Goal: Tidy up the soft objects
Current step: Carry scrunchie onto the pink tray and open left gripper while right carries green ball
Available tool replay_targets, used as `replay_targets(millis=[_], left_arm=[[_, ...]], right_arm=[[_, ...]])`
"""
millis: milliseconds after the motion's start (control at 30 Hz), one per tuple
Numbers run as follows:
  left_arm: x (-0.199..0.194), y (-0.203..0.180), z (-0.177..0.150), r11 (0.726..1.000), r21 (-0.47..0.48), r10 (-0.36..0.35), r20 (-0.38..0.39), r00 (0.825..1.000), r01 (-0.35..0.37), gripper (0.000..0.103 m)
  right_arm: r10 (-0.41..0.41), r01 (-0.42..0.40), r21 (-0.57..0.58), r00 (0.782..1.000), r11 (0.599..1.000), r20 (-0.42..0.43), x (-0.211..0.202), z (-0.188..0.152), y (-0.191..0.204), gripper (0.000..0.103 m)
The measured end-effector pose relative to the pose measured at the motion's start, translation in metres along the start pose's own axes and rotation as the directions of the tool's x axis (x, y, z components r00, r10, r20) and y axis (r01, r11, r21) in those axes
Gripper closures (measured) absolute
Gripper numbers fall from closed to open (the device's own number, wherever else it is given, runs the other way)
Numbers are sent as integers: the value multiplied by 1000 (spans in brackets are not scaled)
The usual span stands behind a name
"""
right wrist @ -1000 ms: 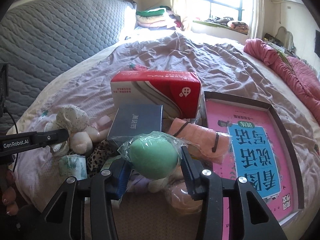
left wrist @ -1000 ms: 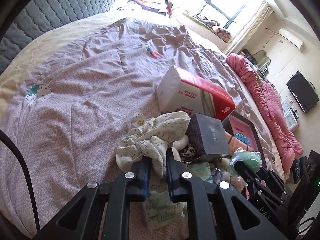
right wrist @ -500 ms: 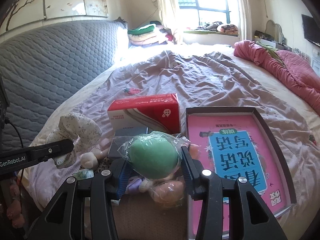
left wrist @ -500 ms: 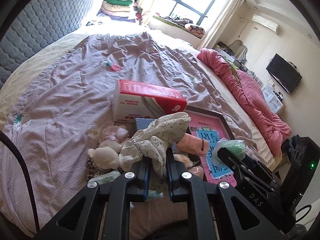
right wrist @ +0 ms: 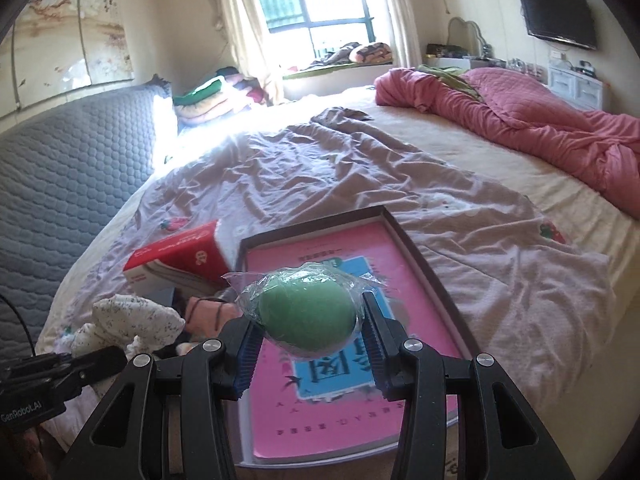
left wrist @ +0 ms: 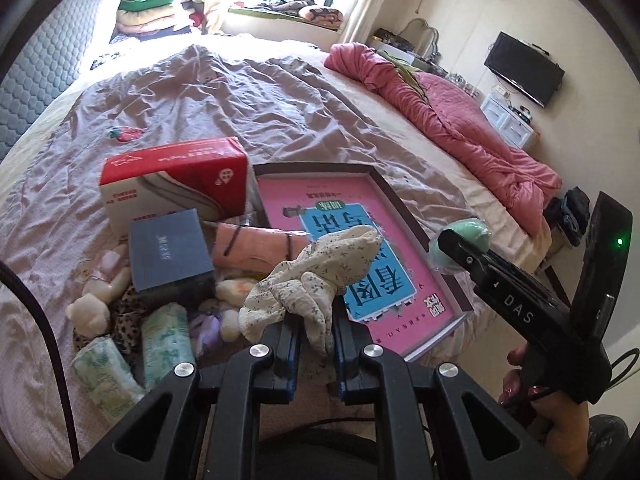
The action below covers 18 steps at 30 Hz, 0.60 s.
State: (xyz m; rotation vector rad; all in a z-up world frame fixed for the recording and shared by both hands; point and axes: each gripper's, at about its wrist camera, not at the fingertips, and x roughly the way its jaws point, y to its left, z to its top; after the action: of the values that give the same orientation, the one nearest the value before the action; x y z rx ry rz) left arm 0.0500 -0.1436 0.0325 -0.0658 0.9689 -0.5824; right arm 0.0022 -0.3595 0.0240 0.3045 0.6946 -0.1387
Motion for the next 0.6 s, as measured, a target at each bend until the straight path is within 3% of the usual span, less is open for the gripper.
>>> replay_targets(millis=[267, 600], left_arm=[[53, -55, -6, 991, 131, 5, -128, 992, 12, 89], [101, -78, -17, 979, 204, 58, -223, 973, -12, 89]], right_arm=[[-51, 57, 65, 995, 996, -89, 16, -14, -47, 55], [-54, 68, 73, 982, 995, -179, 42, -32, -63, 55]])
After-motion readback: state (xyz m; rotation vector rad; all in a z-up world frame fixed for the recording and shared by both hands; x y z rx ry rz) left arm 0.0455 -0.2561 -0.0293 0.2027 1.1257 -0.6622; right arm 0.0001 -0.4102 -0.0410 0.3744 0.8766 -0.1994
